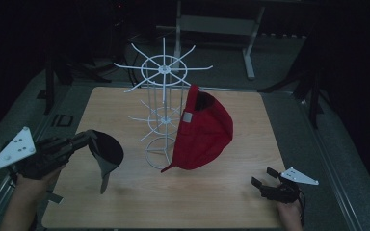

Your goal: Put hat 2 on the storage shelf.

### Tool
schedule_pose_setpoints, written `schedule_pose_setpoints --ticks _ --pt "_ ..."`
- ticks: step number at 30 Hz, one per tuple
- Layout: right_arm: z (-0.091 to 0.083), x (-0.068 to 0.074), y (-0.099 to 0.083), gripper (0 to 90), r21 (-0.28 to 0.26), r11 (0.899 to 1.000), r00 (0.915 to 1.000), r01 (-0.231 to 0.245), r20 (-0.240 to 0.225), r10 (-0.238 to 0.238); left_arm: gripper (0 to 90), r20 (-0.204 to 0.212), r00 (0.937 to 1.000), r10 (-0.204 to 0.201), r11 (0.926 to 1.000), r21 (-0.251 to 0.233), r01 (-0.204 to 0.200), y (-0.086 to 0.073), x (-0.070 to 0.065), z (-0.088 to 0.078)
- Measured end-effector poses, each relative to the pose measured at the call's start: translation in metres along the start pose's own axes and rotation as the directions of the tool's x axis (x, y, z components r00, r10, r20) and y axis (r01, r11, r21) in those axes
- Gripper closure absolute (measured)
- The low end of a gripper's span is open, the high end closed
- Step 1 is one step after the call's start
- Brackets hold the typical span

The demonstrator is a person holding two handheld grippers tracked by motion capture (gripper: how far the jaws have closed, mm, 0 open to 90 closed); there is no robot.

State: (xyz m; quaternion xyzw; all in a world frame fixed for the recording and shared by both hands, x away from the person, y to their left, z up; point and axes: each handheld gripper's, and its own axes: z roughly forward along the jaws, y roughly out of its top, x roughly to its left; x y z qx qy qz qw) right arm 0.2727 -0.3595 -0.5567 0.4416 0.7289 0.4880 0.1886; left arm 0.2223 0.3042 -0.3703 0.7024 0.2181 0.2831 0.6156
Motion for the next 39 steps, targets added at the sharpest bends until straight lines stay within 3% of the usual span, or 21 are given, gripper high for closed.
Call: schedule_pose_setpoints --ticks 10,25,28,34,39 --pt "0.0 0.0 0.0 13.8 0.003 1.0 1.0 -0.002 -0.001 0.002 84.1 0.013 0.9993 0.035 0.997 -0.069 -0.034 0.045 0.003 0.003" --pt "0.0 -0.001 0.0 13.8 0.0 1.0 1.0 -0.004 -0.005 0.004 84.0 0.043 0.9942 0.098 0.993 -0.07 -0.095 0.085 -0.002 0.009" --pt "-0.001 -0.001 0.0 13.8 -0.004 1.0 0.9999 -0.008 -0.008 0.008 84.0 0.022 0.9936 0.111 0.9924 -0.058 -0.109 0.096 -0.005 0.014" --pt "-0.001 -0.001 0.0 13.8 -0.001 1.0 0.9999 -0.007 -0.008 0.007 84.0 0.034 0.9939 0.105 0.9935 -0.048 -0.103 0.116 -0.008 0.031" --pt "-0.001 -0.001 0.0 13.8 -0.003 1.0 0.9999 -0.009 -0.009 0.009 84.0 0.021 0.9932 0.114 0.993 -0.033 -0.114 0.129 -0.013 0.046"
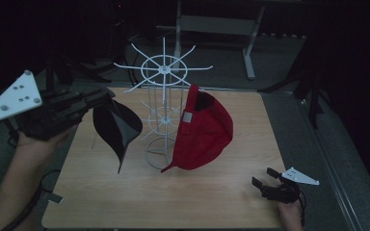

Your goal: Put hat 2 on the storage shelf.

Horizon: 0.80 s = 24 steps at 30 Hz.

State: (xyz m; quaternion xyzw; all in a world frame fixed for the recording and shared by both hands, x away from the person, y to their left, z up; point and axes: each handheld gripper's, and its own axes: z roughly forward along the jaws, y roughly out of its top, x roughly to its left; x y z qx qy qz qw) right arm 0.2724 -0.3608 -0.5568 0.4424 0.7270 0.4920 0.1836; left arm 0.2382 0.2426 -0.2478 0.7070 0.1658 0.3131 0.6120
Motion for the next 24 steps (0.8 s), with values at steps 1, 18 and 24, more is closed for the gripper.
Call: schedule_pose_setpoints --ticks 1,18,24 --pt "0.0 0.0 0.0 13.8 0.0 1.0 1.0 0.0 0.0 0.0 84.0 0.001 1.0 0.004 1.0 -0.002 -0.004 0.002 -0.001 0.003" --pt "0.0 -0.001 0.0 13.8 0.001 1.0 1.0 -0.005 -0.004 0.005 83.9 0.059 0.9981 0.019 0.9998 0.005 -0.019 0.025 -0.009 0.038" --pt "0.0 -0.001 0.0 13.8 0.002 1.0 1.0 -0.007 -0.004 0.007 83.8 0.09 0.996 0.004 1.0 0.002 -0.004 0.016 -0.012 0.04"
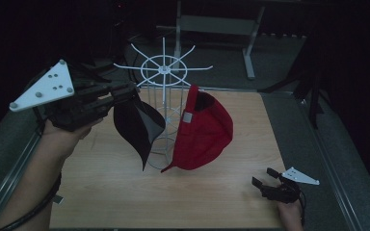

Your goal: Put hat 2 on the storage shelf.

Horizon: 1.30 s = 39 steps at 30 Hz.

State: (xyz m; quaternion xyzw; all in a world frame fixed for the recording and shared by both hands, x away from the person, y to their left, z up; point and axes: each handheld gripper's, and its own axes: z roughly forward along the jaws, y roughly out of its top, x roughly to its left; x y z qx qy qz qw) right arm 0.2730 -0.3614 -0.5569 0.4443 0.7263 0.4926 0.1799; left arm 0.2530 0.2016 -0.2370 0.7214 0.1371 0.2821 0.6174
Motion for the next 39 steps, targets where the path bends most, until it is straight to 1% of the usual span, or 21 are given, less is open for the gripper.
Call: schedule_pose_setpoints --ticks 3,6,7,8,10,12,13,15,16,17,18,19,20,21,23,25,29,31,34,38,39 --pt "0.0 0.0 0.0 13.8 0.004 1.0 1.0 0.001 0.002 -0.001 83.7 0.002 1.0 0.001 1.0 0.009 -0.001 -0.004 -0.002 0.0" --pt "0.0 0.0 0.0 13.8 0.004 1.0 1.0 0.002 0.002 -0.002 83.6 0.0 1.0 0.01 0.9994 0.033 -0.01 -0.01 -0.004 0.003" --pt "0.0 0.0 0.0 13.8 0.003 1.0 1.0 -0.001 0.0 0.001 83.4 0.005 0.9999 0.011 0.9992 0.039 -0.011 -0.015 -0.007 0.005" --pt "0.0 0.0 0.0 13.8 0.003 1.0 1.0 -0.001 0.0 0.001 83.3 0.005 0.9999 0.011 0.9992 0.039 -0.011 -0.015 -0.007 0.005" --pt "0.0 0.0 0.0 13.8 0.002 1.0 1.0 -0.002 -0.002 0.002 83.2 0.015 0.9998 0.01 0.999 0.043 -0.011 -0.023 -0.01 0.007" --pt "0.0 0.0 0.0 13.8 0.003 1.0 1.0 -0.003 -0.002 0.003 83.0 0.024 0.9996 -0.011 0.9989 0.047 0.01 -0.035 -0.012 0.01" --pt "0.0 0.0 0.0 13.8 0.001 1.0 1.0 -0.002 -0.003 0.002 82.9 0.023 0.9996 -0.019 0.9988 0.045 0.018 -0.038 -0.012 0.01" --pt "0.0 -0.001 0.0 13.8 0.0 1.0 1.0 -0.004 -0.004 0.004 82.6 0.026 0.9989 -0.038 0.9987 0.036 0.037 -0.043 -0.011 0.01" --pt "0.0 -0.001 0.0 13.8 0.0 1.0 1.0 -0.005 -0.004 0.005 81.9 0.016 0.9992 -0.035 0.9987 0.036 0.035 -0.044 -0.011 0.009" --pt "0.0 -0.001 0.0 13.8 0.0 1.0 1.0 -0.005 -0.004 0.005 81.5 0.016 0.9992 -0.035 0.9987 0.036 0.035 -0.044 -0.011 0.009" --pt "0.0 -0.001 0.0 13.8 0.0 1.0 1.0 -0.006 -0.004 0.006 79.9 0.023 0.9989 -0.041 0.999 0.017 0.04 -0.045 -0.011 0.007" --pt "0.0 -0.001 0.0 13.8 0.001 1.0 1.0 -0.005 -0.005 0.005 77.6 0.021 0.9991 -0.037 0.9992 0.016 0.037 -0.045 -0.011 0.006" --pt "0.0 -0.001 0.0 13.8 0.001 1.0 1.0 -0.005 -0.005 0.005 74.5 0.021 0.9991 -0.037 0.9992 0.016 0.037 -0.045 -0.011 0.006" --pt "0.0 -0.001 0.0 13.7 0.002 1.0 1.0 -0.005 -0.004 0.005 74.5 0.022 0.9991 -0.036 0.9992 0.016 0.036 -0.045 -0.012 0.005" --pt "0.0 -0.001 0.0 13.8 0.0 1.0 1.0 -0.006 -0.006 0.006 67.0 0.015 0.9992 -0.037 0.9992 0.016 0.037 -0.045 -0.013 0.002" --pt "0.0 -0.001 0.0 13.8 -0.001 1.0 0.9999 -0.009 -0.007 0.009 64.5 0.011 0.9993 -0.037 0.999 0.027 0.037 -0.048 -0.014 -0.004" --pt "0.0 -0.001 0.0 13.8 0.0 1.0 1.0 -0.006 -0.007 0.006 63.5 0.007 0.999 -0.045 0.9982 0.039 0.044 -0.053 -0.015 -0.008" --pt "0.0 -0.001 0.0 13.8 0.0 1.0 1.0 -0.007 -0.006 0.007 61.9 0.016 0.9984 -0.054 0.9979 0.038 0.053 -0.055 -0.017 -0.011" --pt "0.0 -0.001 0.0 13.8 -0.003 1.0 1.0 -0.007 -0.006 0.007 61.1 0.014 0.9986 -0.05 0.9977 0.047 0.049 -0.059 -0.02 -0.015" --pt "-0.001 -0.001 0.0 13.8 -0.004 1.0 1.0 -0.006 -0.006 0.006 61.0 0.015 0.9977 -0.066 0.9962 0.058 0.065 -0.069 -0.023 -0.025" --pt "-0.001 -0.001 0.0 13.8 -0.005 1.0 1.0 -0.005 -0.005 0.005 61.0 0.015 0.9977 -0.066 0.9962 0.058 0.065 -0.069 -0.023 -0.025"
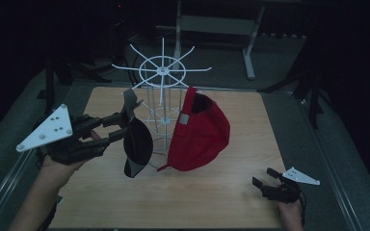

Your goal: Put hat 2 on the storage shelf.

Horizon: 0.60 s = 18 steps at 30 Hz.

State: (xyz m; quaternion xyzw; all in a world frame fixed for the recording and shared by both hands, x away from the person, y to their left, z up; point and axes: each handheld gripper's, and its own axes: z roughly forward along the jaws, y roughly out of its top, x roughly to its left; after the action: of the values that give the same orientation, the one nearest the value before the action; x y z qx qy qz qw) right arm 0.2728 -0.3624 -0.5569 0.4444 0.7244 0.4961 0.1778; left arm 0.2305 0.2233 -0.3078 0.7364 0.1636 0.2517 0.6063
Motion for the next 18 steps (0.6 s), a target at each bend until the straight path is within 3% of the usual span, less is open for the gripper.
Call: schedule_pose_setpoints --ticks 11,18 --pt "0.0 0.0 0.0 13.8 0.003 1.0 1.0 0.005 0.002 -0.005 61.2 -0.03 0.9993 -0.024 0.9985 0.048 0.025 -0.031 -0.002 -0.014" --pt "0.0 0.001 0.0 13.8 0.003 1.0 1.0 0.006 0.004 -0.006 61.2 -0.033 0.9982 -0.05 0.994 0.095 0.053 -0.063 -0.006 -0.012"
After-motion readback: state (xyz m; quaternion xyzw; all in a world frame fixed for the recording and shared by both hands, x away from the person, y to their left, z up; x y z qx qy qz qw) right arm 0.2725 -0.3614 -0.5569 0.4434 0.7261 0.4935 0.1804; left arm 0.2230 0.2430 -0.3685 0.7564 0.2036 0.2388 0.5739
